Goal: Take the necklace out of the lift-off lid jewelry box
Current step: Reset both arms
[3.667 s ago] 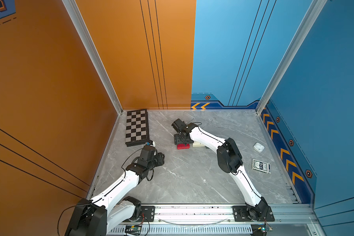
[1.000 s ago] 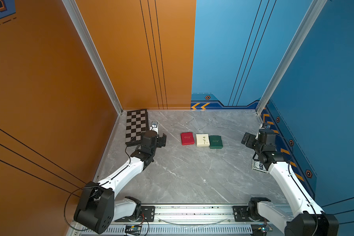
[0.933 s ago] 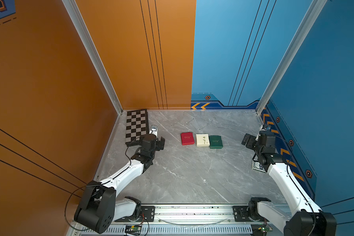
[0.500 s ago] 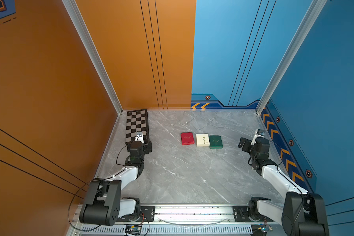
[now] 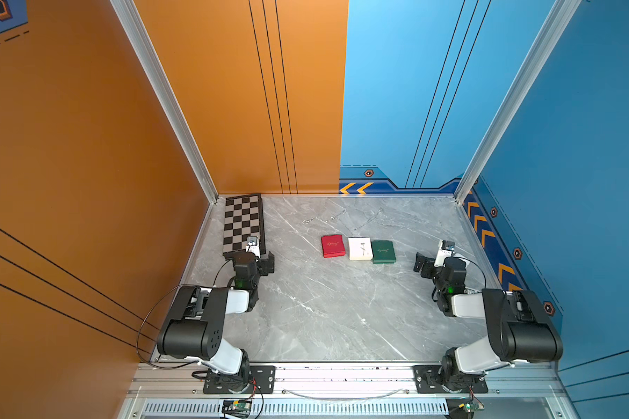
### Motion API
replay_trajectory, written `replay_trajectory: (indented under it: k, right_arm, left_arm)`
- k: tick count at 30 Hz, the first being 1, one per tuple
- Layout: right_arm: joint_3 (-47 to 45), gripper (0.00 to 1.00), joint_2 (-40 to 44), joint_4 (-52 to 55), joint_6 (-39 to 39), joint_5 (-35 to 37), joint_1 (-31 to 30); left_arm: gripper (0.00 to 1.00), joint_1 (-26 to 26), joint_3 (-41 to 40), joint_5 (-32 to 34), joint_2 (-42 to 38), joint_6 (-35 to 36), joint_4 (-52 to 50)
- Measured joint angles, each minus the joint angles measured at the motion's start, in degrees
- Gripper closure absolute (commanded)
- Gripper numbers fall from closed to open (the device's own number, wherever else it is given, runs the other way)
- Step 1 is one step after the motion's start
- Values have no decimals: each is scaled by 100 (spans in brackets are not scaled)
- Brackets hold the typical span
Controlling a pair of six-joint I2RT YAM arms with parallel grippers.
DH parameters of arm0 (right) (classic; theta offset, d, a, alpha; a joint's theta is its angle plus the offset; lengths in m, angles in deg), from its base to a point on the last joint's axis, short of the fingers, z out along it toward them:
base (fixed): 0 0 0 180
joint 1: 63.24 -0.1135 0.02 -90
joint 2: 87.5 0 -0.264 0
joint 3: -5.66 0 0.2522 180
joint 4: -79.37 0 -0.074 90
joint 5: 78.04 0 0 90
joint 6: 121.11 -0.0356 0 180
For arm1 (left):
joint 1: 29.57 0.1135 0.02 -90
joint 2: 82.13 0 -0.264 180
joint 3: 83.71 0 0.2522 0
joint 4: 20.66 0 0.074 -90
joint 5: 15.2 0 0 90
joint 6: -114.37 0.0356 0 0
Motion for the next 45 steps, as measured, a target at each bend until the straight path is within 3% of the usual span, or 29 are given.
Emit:
replay_trajectory:
  k: [45]
  right_arm:
    - [131, 0, -13, -212, 269, 149, -258]
  left_arm:
    - [2, 98, 0, -164, 17, -92, 254]
